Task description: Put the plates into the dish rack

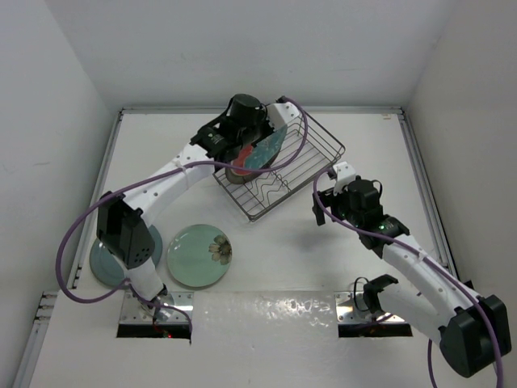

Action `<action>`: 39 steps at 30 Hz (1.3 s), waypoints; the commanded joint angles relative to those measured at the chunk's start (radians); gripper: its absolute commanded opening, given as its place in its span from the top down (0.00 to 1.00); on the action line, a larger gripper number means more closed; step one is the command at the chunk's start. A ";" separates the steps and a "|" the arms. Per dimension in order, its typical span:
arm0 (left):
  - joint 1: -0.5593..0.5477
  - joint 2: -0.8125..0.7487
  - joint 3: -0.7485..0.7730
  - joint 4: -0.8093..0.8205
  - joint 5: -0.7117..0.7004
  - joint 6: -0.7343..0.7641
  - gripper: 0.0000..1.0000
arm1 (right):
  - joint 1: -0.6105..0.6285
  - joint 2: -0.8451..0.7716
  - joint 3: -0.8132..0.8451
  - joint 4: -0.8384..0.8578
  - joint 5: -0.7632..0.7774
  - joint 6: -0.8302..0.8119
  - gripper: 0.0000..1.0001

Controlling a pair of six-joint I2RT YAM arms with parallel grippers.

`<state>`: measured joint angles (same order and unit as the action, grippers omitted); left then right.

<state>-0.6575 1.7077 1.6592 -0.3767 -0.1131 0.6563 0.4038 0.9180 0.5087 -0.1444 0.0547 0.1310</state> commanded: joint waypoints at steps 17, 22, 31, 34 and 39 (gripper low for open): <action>-0.002 -0.025 0.070 0.130 0.055 -0.006 1.00 | 0.006 -0.015 0.007 0.008 0.007 -0.013 0.01; -0.002 -0.045 0.076 0.119 0.056 -0.012 1.00 | 0.006 -0.013 0.007 0.009 0.004 -0.010 0.01; -0.002 -0.053 0.039 0.142 0.032 -0.001 1.00 | 0.006 -0.021 0.007 0.002 -0.001 -0.007 0.01; -0.004 -0.052 -0.001 0.163 0.020 0.026 1.00 | 0.006 -0.025 0.005 0.000 0.000 -0.005 0.01; -0.004 -0.042 -0.119 0.219 0.030 0.065 1.00 | 0.006 -0.028 0.002 -0.001 0.000 -0.005 0.01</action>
<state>-0.6567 1.7241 1.5627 -0.3214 -0.0864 0.6807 0.4038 0.9039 0.5087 -0.1604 0.0559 0.1307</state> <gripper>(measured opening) 0.042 0.993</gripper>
